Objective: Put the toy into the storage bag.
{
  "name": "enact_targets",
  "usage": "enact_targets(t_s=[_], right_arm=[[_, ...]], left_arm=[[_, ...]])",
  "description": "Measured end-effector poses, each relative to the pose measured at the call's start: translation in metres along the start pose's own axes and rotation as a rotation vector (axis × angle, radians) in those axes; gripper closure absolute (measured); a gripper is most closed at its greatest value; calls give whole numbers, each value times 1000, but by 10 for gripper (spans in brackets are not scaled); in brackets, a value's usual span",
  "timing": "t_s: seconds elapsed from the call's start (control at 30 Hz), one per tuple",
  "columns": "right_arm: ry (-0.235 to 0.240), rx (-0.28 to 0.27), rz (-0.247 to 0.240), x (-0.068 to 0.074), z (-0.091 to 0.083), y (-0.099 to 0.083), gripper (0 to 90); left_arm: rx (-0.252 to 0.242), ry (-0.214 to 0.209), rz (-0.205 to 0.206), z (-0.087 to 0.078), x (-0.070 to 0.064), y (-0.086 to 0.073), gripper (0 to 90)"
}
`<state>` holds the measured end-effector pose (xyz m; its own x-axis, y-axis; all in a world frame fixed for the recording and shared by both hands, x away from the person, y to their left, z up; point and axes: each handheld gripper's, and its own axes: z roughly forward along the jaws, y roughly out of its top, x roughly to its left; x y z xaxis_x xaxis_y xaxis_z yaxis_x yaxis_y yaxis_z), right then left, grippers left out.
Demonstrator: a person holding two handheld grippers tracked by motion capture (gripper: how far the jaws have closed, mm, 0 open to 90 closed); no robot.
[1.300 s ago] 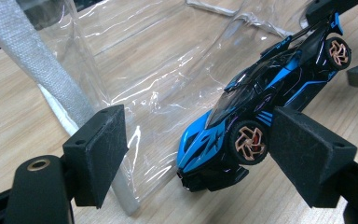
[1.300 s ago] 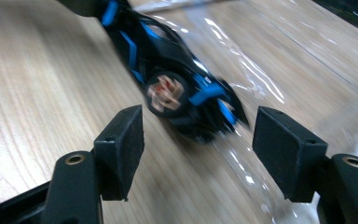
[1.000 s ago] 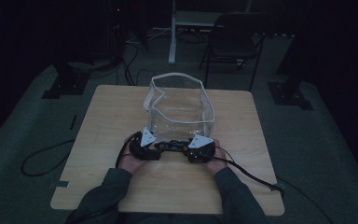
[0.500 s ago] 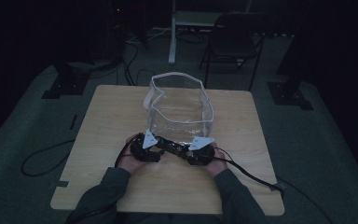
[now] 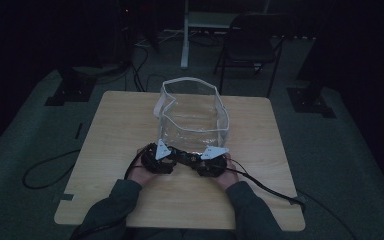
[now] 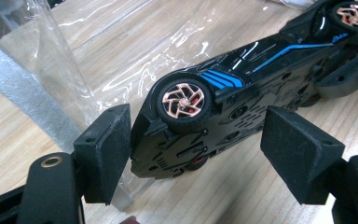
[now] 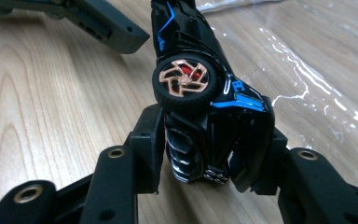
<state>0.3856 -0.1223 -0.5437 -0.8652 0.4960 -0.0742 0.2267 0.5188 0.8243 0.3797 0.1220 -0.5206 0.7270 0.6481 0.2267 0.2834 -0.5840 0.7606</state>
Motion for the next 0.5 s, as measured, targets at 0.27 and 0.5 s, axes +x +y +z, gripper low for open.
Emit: enact_targets(t_s=[0.27, 0.5], right_arm=[[34, -1, -23, 3, -4, 2, 577], [49, -45, -20, 5, -19, 11, 583]], left_arm=[[7, -5, 11, 0, -1, -3, 251], [-4, -25, 0, -1, -4, -6, 266]])
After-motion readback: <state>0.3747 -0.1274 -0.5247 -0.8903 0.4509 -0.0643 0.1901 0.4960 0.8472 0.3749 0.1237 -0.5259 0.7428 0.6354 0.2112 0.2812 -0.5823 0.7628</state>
